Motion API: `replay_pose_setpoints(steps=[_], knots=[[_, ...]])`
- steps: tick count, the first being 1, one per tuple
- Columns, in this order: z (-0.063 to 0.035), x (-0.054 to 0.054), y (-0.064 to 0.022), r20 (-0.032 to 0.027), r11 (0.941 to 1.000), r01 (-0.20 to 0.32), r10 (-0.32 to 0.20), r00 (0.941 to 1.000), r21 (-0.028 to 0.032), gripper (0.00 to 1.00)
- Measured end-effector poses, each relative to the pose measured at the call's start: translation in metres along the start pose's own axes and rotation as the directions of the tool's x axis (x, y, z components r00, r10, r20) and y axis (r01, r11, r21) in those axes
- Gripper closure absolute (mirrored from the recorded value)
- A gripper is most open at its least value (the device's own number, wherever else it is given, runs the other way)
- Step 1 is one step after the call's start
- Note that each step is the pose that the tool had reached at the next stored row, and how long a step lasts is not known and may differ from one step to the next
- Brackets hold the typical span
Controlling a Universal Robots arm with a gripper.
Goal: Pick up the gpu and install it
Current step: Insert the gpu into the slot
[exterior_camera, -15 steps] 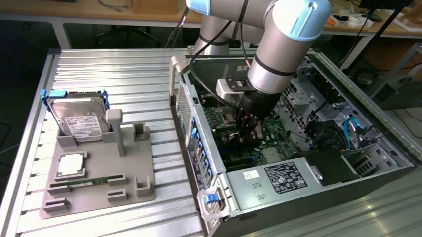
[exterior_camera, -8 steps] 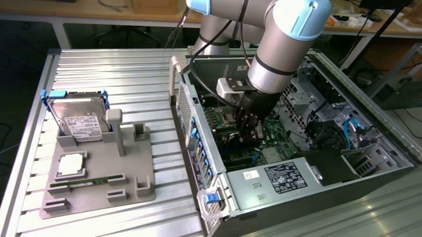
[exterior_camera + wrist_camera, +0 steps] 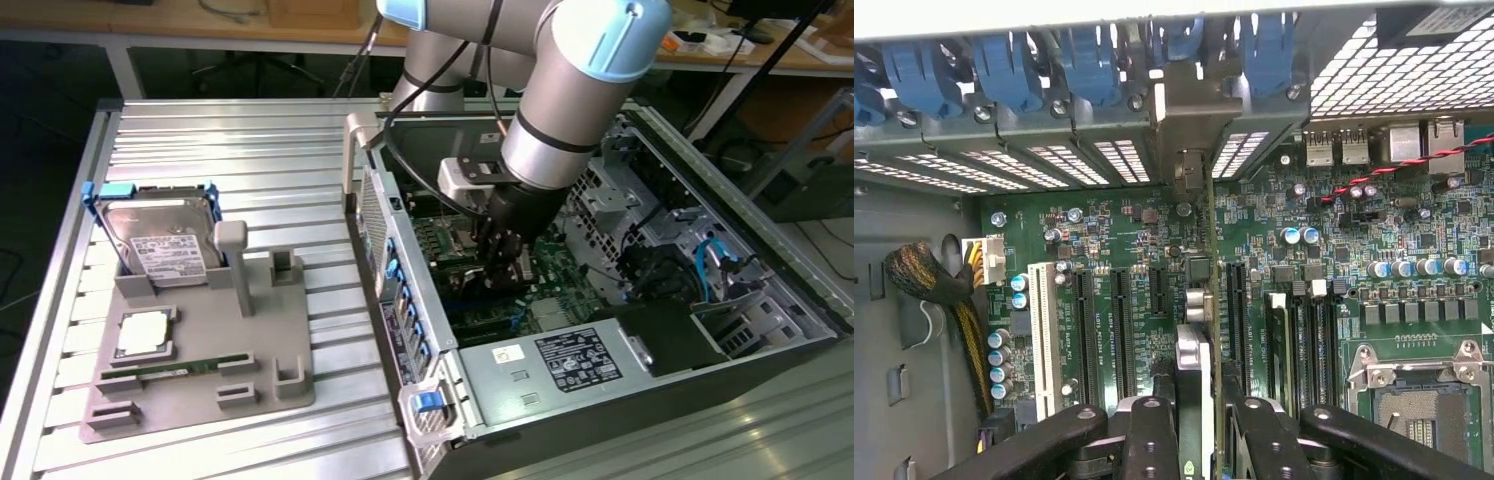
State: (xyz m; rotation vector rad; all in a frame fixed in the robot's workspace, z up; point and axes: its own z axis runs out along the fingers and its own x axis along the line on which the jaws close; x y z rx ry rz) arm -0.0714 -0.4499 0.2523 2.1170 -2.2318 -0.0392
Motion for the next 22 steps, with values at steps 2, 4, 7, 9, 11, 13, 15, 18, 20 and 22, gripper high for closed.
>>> replay_pose_setpoints(steps=[2, 4, 7, 9, 11, 13, 15, 18, 20, 22], knots=[[0.0, -0.0002, 0.0, -0.0001, 1.0, 0.0, 0.0, 1.0, 0.0, 0.73], [-0.0017, -0.0004, 0.0001, -0.0032, 1.0, -0.001, 0.001, 1.0, 0.0002, 0.73], [-0.0033, -0.0004, 0.0002, -0.0035, 1.0, -0.001, 0.001, 1.0, 0.0002, 0.73], [-0.0032, -0.0012, 0.0003, -0.0034, 1.0, -0.001, 0.001, 1.0, 0.0002, 0.73], [-0.0032, -0.0027, 0.0004, -0.0037, 1.0, -0.001, 0.001, 1.0, 0.0001, 0.73], [-0.0026, -0.003, 0.0003, -0.0036, 1.0, -0.001, 0.001, 1.0, 0.0001, 0.73], [-0.001, -0.0031, 0.0002, -0.0037, 1.0, -0.001, 0.001, 1.0, 0.0001, 0.73], [0.0027, -0.0032, 0.0, -0.0035, 1.0, -0.001, 0.001, 1.0, 0.0002, 0.73], [0.0046, -0.0031, -0.0001, -0.0046, 1.0, -0.001, 0.001, 1.0, -0.0003, 0.73], [0.0065, -0.0032, -0.0002, -0.0048, 1.0, -0.001, 0.001, 1.0, -0.0004, 0.73]])
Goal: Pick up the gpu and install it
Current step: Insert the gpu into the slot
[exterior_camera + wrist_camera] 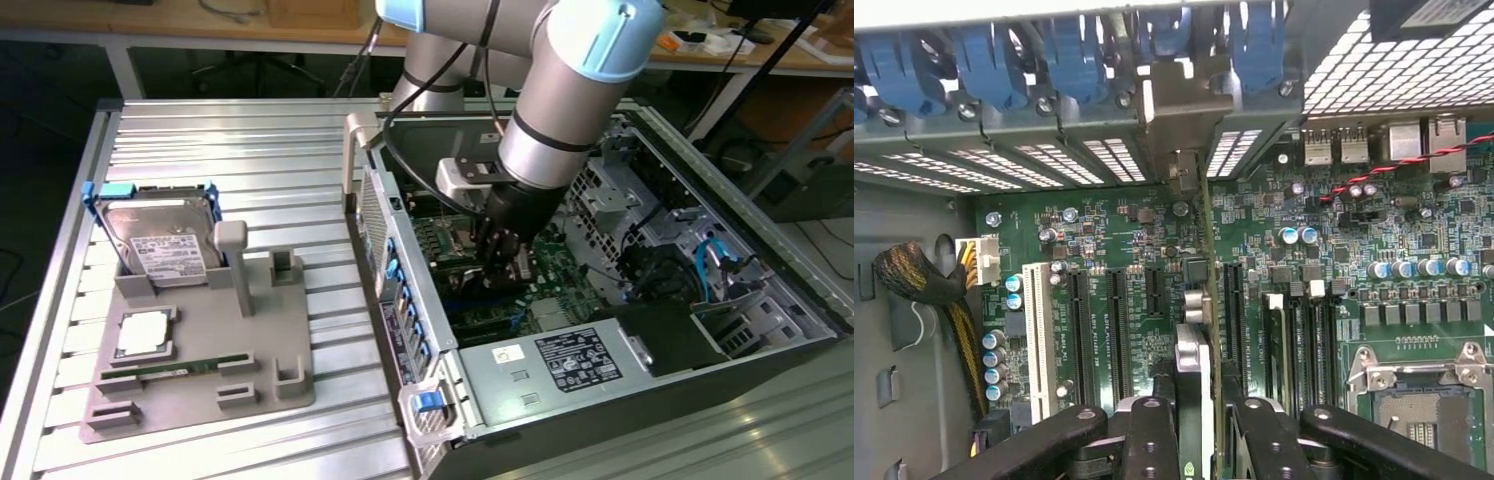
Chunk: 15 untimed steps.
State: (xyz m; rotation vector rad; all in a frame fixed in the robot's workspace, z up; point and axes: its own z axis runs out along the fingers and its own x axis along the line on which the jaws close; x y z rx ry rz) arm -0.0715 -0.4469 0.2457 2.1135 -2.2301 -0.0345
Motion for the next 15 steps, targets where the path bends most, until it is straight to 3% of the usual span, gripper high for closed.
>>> replay_pose_setpoints(steps=[15], knots=[[0.0036, 0.0, -0.0002, 0.0006, 1.0, 0.0, 0.0, 1.0, 0.0002, 0.73]])
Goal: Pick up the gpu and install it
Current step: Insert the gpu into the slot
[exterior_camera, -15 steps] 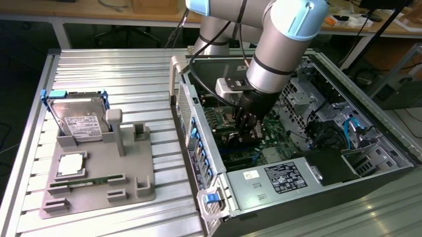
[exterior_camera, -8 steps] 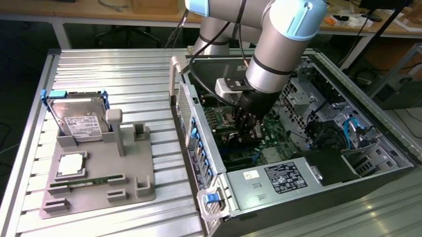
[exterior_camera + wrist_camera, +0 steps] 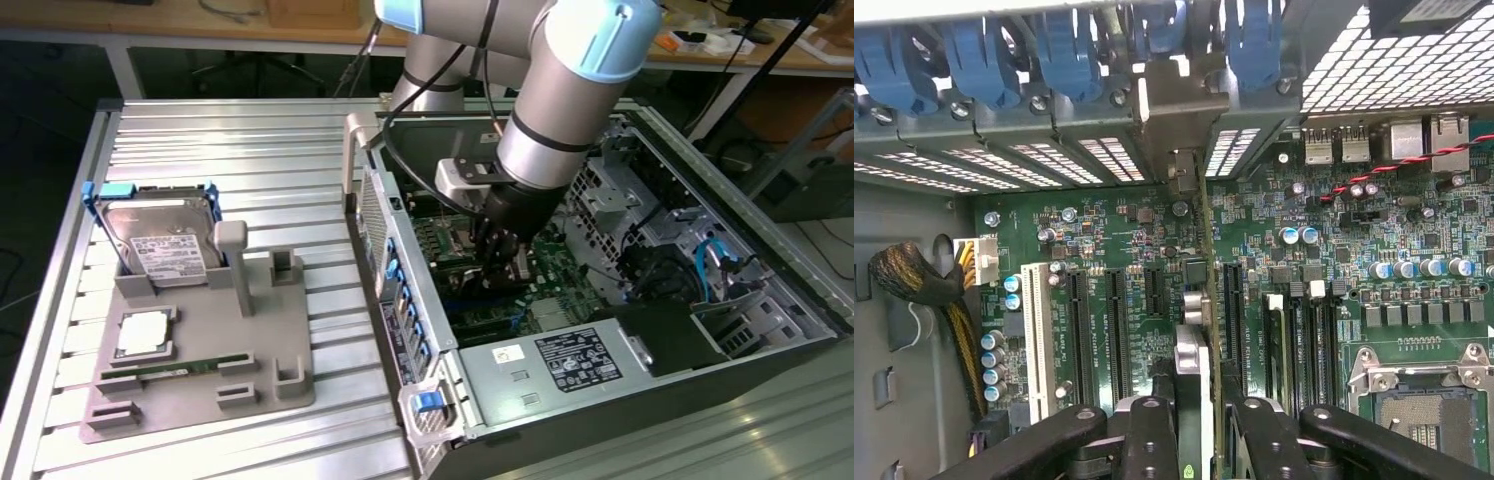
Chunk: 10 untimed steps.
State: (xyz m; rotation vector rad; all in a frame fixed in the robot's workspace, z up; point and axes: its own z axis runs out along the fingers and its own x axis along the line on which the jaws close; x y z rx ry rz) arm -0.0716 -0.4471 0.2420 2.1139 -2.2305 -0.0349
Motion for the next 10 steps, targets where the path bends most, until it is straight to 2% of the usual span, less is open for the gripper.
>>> replay_pose_setpoints(steps=[10], knots=[[-0.0043, 0.0015, 0.0001, 0.0014, 1.0, 0.002, -0.002, 1.0, 0.0007, 0.73]])
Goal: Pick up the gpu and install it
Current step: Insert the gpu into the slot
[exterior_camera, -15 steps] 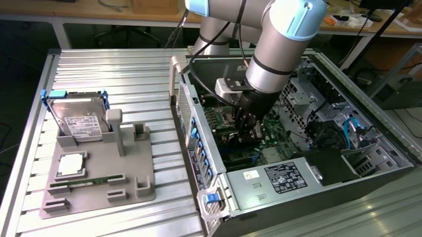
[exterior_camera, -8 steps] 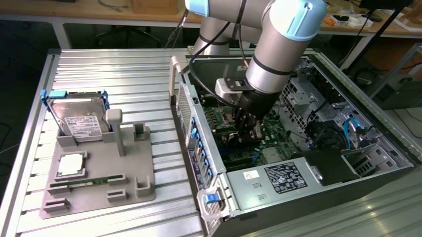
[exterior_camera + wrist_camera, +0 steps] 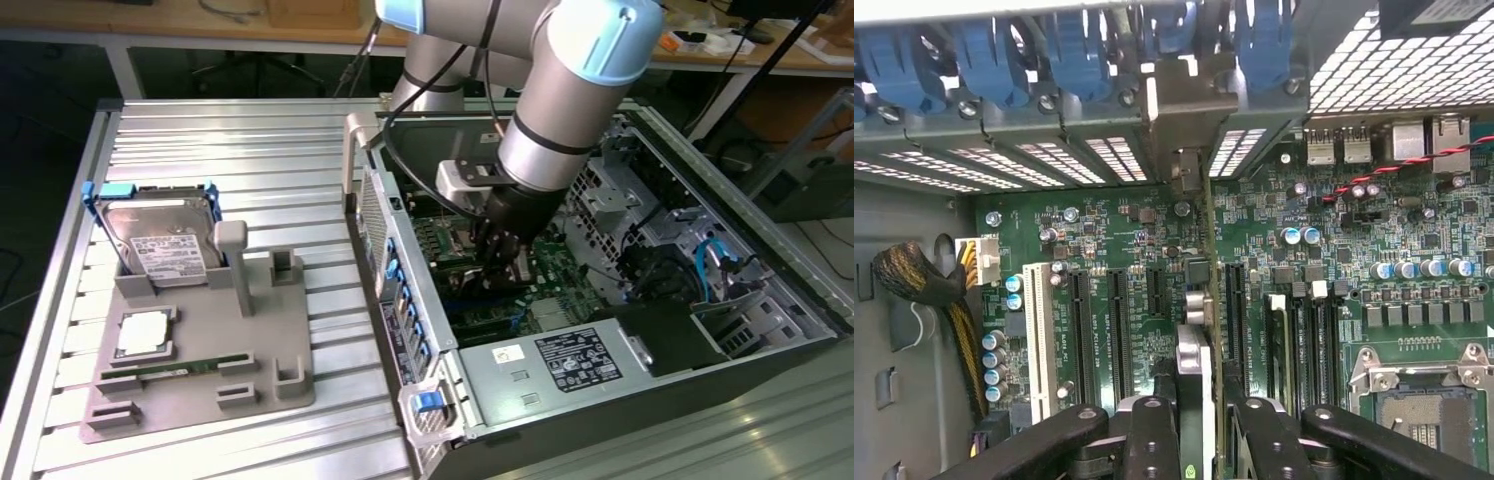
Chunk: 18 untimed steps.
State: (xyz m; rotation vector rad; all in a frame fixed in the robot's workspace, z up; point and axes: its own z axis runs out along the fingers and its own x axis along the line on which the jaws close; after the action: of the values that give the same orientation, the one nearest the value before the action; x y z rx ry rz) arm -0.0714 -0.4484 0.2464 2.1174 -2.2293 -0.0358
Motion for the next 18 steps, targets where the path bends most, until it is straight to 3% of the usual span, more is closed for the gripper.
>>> replay_pose_setpoints(steps=[18], knots=[[-0.0033, 0.0029, 0.0, -0.0008, 1.0, 0.0, 0.0, 1.0, -0.0002, 0.73]])
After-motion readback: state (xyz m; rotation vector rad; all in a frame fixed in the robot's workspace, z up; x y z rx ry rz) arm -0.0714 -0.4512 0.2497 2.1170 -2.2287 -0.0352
